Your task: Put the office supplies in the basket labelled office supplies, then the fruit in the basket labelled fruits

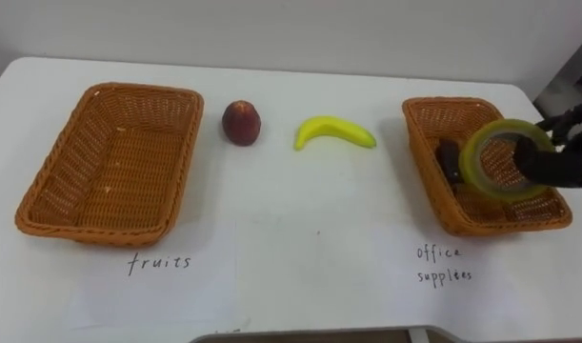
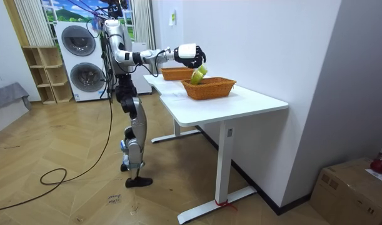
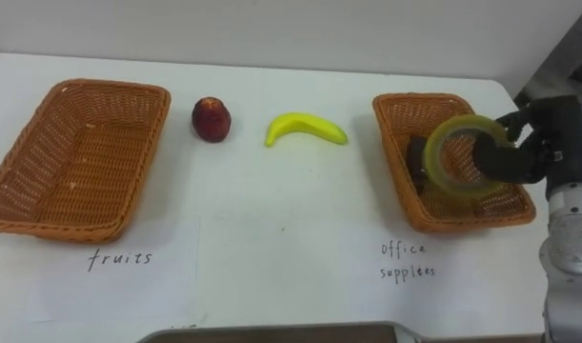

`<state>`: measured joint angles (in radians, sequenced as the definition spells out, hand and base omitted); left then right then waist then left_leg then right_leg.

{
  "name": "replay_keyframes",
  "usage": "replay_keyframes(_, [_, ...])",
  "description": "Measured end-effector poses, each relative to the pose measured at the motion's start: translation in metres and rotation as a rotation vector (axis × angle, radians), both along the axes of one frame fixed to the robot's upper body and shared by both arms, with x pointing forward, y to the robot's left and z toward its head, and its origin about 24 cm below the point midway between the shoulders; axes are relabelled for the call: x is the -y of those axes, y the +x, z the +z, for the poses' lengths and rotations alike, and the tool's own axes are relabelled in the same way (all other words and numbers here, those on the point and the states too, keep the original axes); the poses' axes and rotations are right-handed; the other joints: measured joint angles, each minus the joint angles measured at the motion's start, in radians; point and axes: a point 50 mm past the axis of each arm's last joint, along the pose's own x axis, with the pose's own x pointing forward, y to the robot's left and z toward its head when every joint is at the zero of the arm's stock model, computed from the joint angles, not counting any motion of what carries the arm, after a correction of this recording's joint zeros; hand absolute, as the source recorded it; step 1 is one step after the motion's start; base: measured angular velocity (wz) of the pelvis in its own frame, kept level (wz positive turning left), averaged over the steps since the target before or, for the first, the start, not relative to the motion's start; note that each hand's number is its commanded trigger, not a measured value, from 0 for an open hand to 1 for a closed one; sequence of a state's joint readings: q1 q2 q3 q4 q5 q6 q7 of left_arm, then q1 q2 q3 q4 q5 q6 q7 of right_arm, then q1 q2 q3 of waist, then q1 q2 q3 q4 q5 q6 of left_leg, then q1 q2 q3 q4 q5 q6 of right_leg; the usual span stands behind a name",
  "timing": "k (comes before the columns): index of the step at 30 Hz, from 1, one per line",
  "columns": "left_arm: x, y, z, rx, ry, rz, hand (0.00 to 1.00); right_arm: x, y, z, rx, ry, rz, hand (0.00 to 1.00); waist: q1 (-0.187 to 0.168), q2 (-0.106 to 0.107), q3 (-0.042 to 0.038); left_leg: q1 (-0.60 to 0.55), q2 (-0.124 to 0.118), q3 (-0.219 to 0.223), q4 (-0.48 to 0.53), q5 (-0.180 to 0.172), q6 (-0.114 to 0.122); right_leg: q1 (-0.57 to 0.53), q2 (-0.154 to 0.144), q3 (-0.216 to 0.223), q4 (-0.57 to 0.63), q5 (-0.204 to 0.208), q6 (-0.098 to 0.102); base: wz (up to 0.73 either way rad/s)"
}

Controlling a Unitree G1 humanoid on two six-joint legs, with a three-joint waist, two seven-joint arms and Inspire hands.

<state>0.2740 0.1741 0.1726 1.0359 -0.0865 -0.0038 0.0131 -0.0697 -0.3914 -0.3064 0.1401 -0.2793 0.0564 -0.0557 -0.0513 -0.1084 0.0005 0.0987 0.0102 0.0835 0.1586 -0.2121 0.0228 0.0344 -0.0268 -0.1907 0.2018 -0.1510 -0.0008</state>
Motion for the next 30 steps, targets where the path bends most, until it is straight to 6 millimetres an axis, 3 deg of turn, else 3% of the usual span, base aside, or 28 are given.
replay_keyframes(17, [0.0035, -0.0031, -0.0012, -0.001, -0.013, 0.024, 0.0, -0.0002, 0.001, 0.0034, 0.035, -0.005, -0.011, 0.0, 0.005, 0.006, -0.0018, 0.001, 0.0, 0.001, -0.002, 0.0, 0.0, 0.004, 0.0, 0.0, 0.002, 0.0, 0.0, 0.0])
replay_keyframes(25, [0.0044, -0.0038, -0.0016, -0.003, -0.016, 0.025, 0.0, 0.0004, 0.0011, 0.0042, 0.055, 0.013, -0.024, 0.0, 0.005, 0.012, 0.0036, 0.0, 0.0, 0.0, -0.007, 0.0, 0.0, 0.004, 0.0, -0.001, 0.001, 0.0, 0.0, 0.0])
replay_keyframes(30, [0.0043, -0.0037, -0.0016, -0.002, -0.019, 0.024, 0.0, 0.0008, 0.0009, 0.0045, 0.067, 0.026, -0.032, 0.0, 0.005, 0.01, 0.0029, 0.0, 0.0, 0.0, -0.007, 0.0, 0.0, 0.001, 0.0, -0.001, 0.001, 0.0, 0.0, 0.0])
